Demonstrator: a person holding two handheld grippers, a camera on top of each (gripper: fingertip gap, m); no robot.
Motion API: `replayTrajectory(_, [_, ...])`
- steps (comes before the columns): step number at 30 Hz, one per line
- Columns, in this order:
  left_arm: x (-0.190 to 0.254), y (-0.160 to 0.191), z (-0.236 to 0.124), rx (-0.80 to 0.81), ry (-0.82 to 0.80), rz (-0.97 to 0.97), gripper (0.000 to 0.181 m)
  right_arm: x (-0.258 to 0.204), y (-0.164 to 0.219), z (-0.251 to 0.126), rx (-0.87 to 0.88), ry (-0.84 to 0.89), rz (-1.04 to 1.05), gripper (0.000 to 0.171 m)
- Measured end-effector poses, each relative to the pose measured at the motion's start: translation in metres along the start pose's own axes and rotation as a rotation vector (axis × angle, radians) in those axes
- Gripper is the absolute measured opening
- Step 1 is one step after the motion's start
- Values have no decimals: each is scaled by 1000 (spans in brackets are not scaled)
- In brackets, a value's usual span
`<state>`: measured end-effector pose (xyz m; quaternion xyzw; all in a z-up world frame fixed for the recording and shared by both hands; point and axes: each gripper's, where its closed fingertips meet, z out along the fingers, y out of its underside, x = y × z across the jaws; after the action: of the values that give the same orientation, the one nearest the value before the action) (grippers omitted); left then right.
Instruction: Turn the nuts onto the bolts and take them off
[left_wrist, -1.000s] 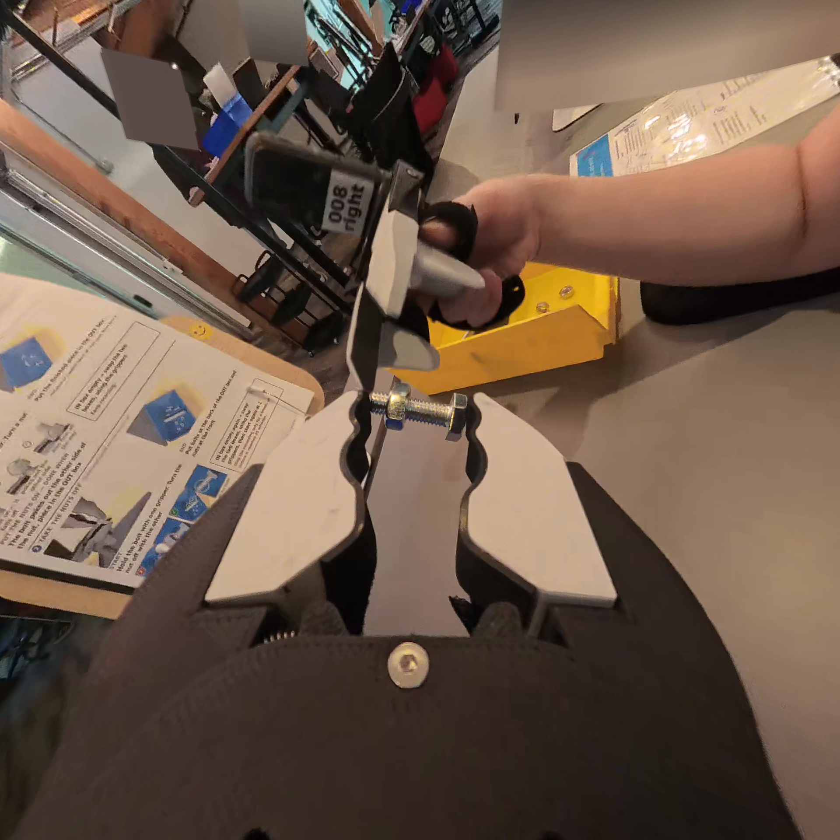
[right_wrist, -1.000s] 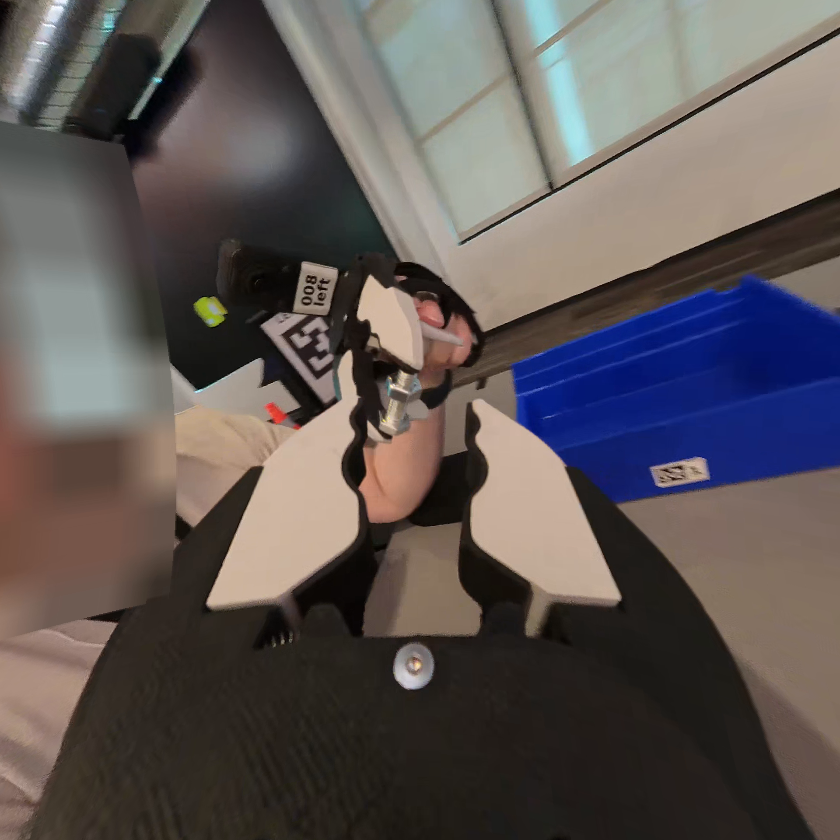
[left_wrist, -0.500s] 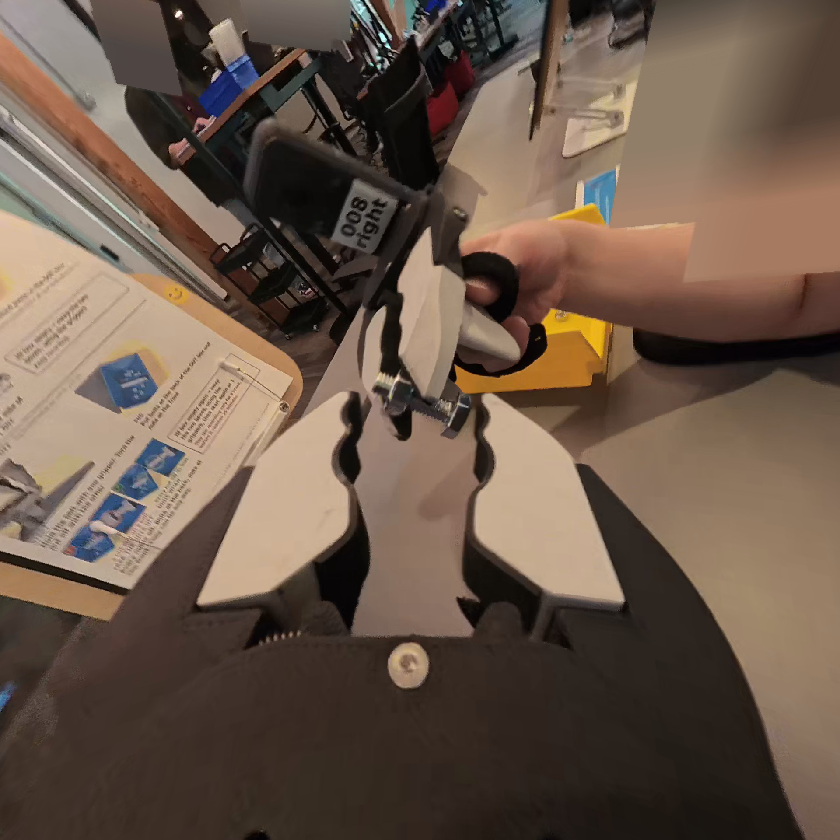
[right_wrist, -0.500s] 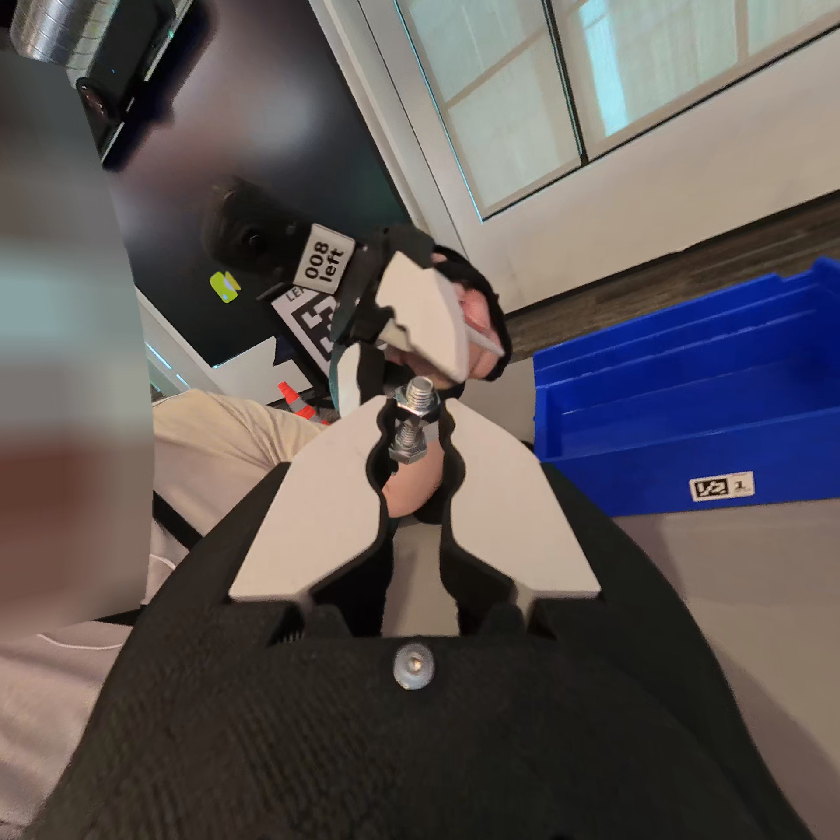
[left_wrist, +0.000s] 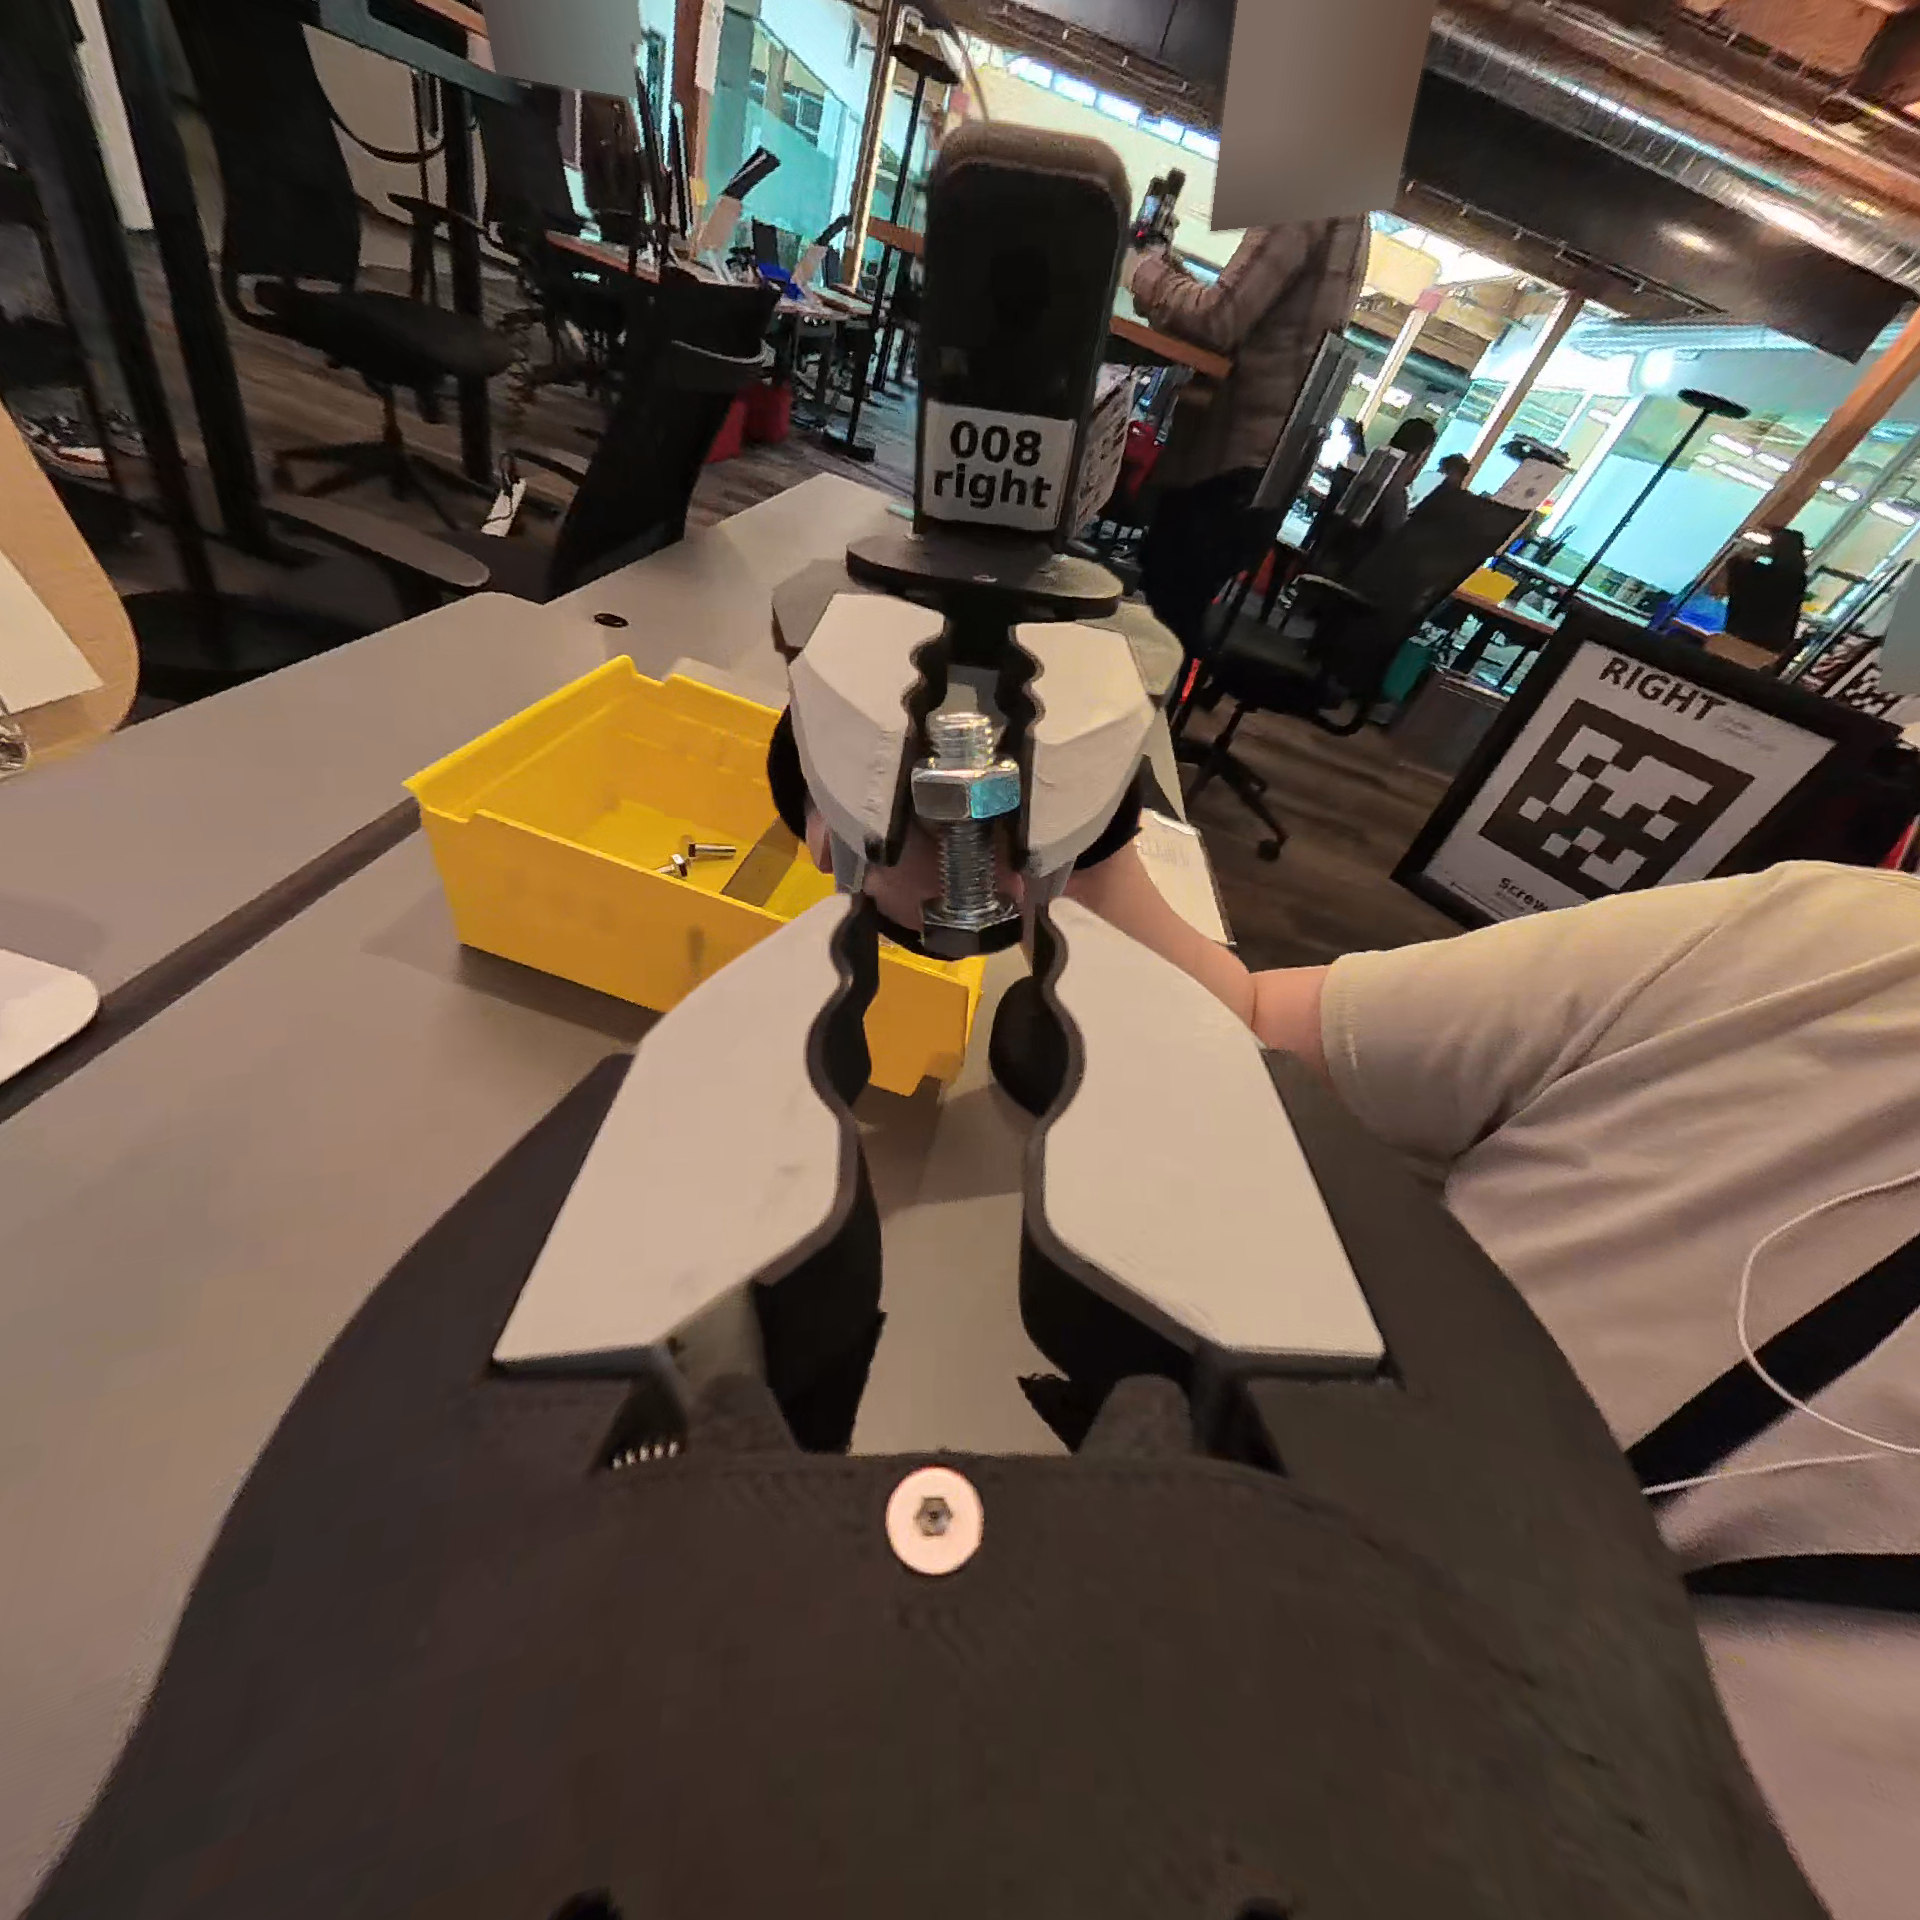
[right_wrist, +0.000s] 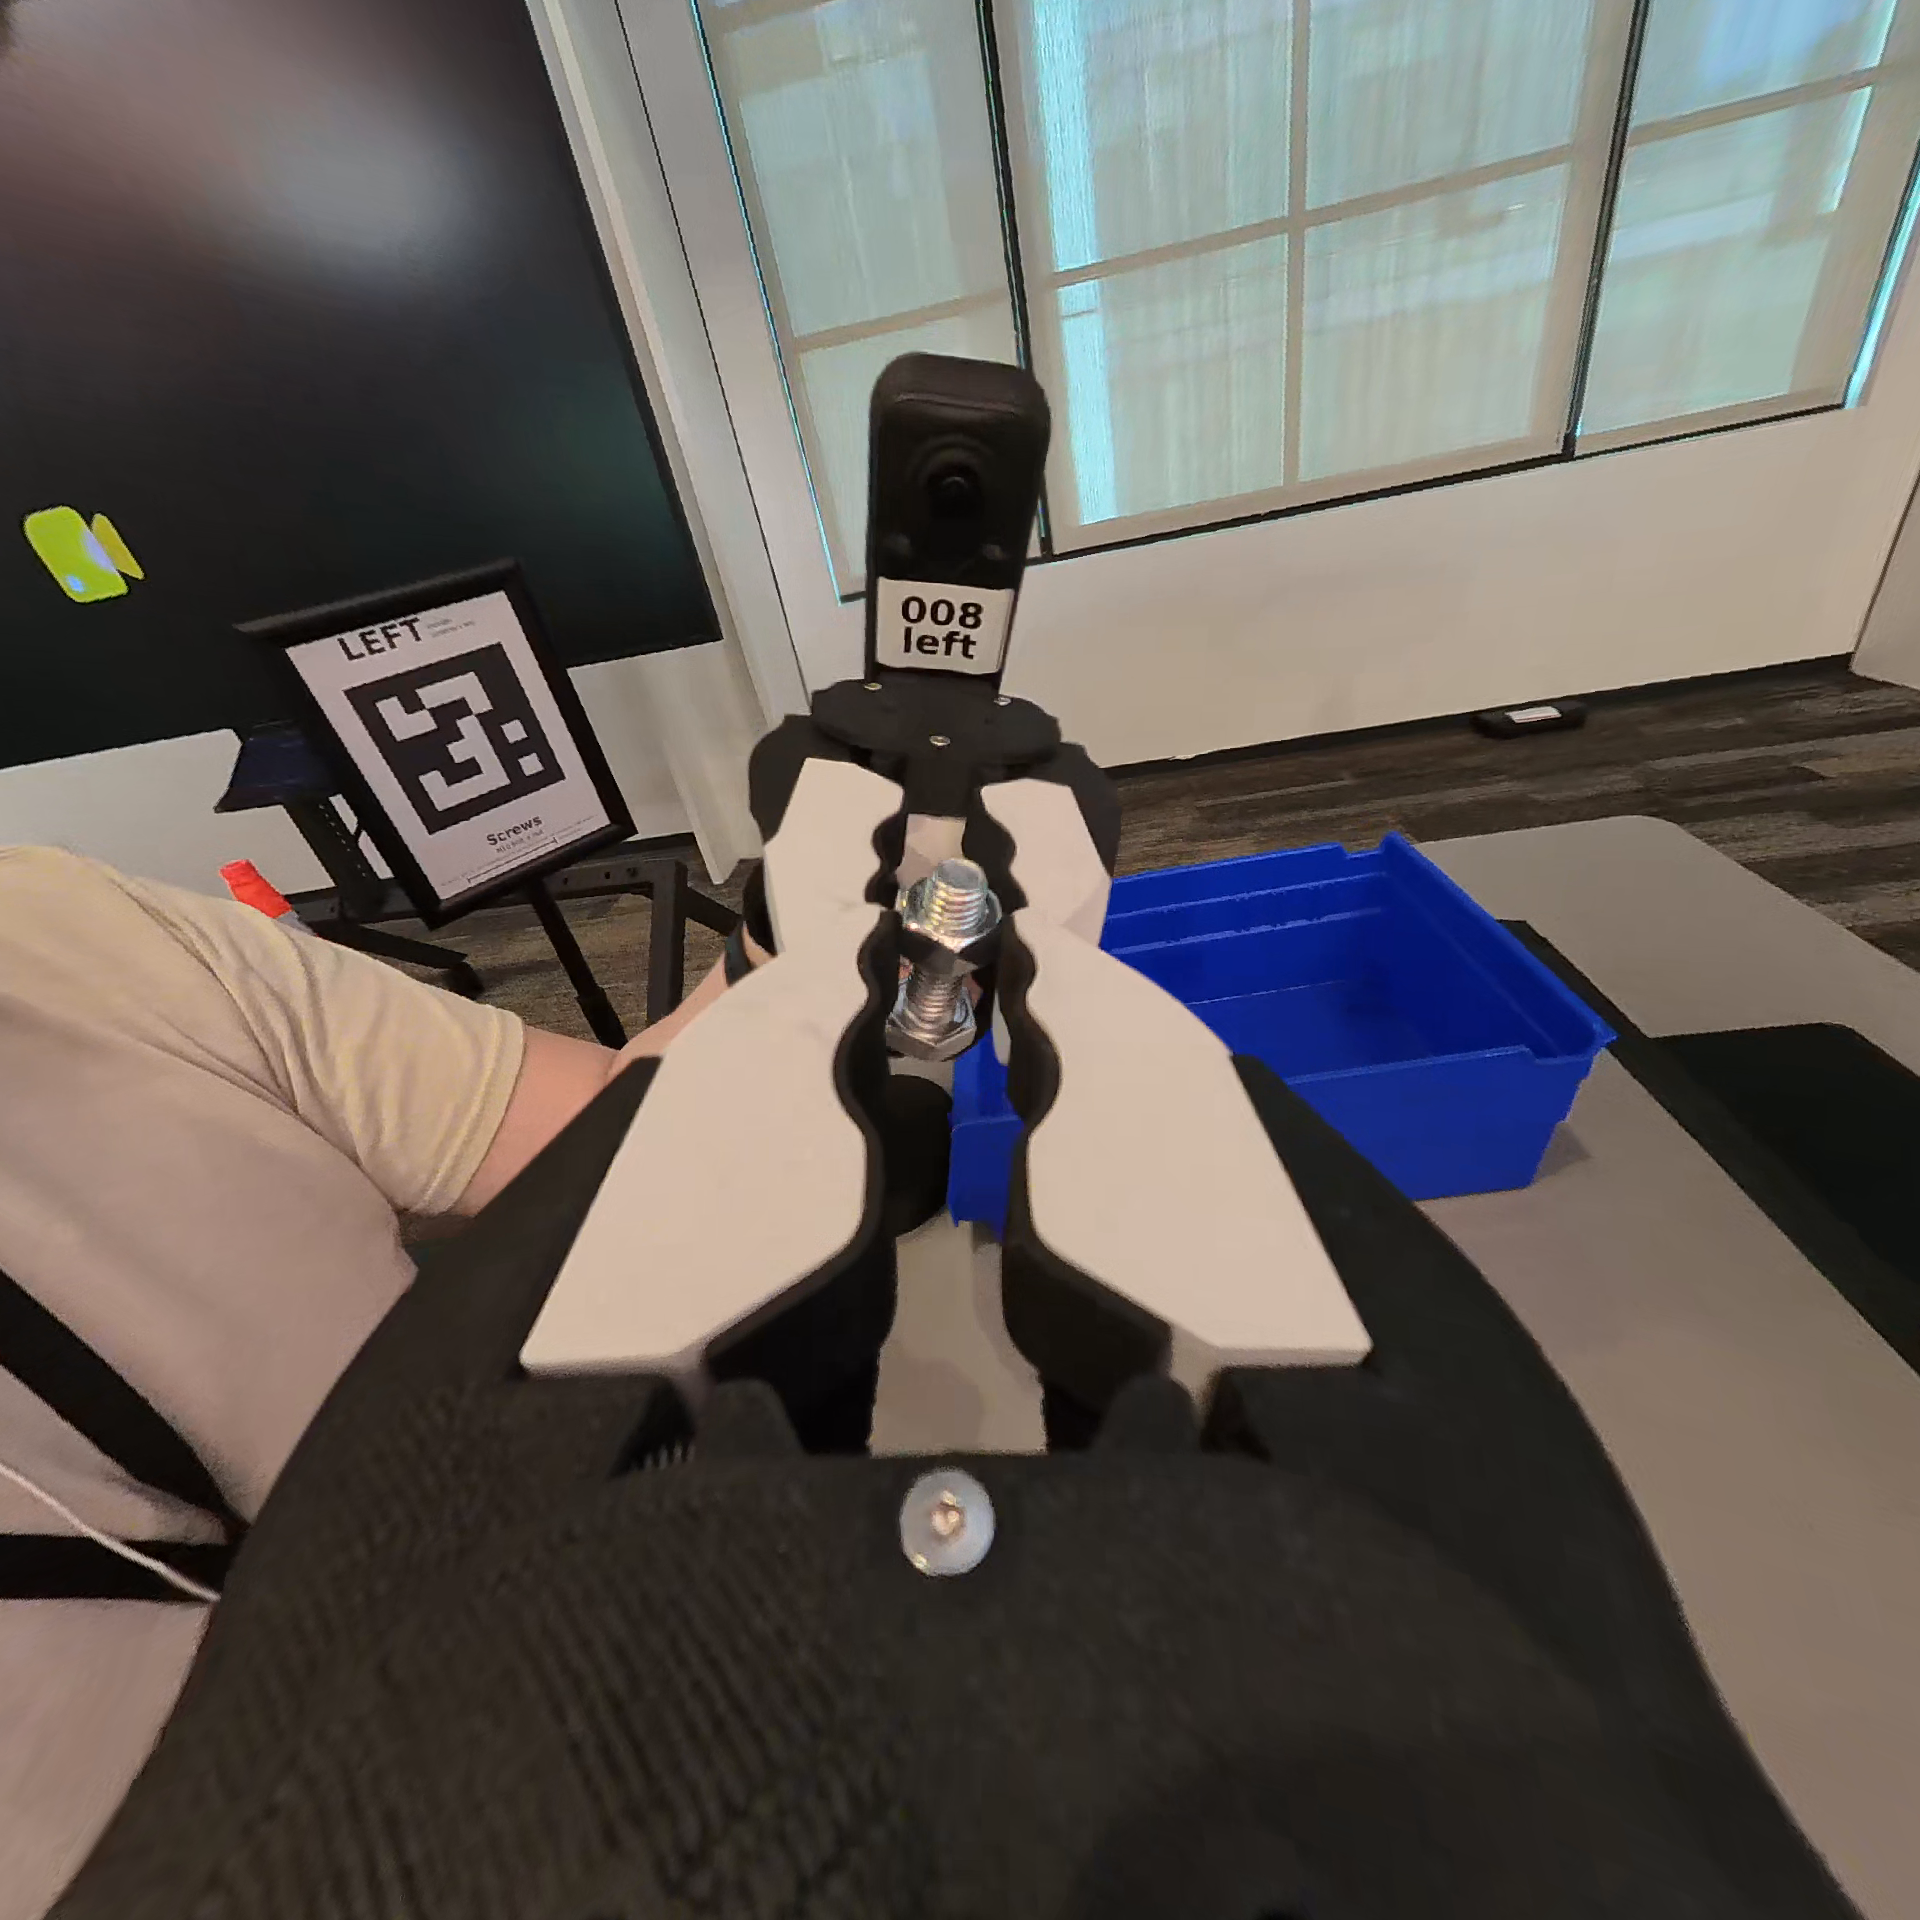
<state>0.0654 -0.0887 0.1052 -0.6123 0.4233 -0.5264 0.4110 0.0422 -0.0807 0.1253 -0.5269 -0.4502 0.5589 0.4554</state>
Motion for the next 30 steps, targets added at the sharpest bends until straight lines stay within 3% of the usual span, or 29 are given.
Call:
replayTrajectory(8, [-1, 6, 6, -42, -26, 52, 18, 1, 2, -1, -20, 39, -53, 19])
replayTrajectory(12, [-4, 1, 5, -21, -67, 98, 18, -2, -9, -8, 21, 39, -59, 34])
replayTrajectory(30, [28, -10, 2, 39, 84, 126, 18, -10, -21, -17, 108, -72, 12, 32])
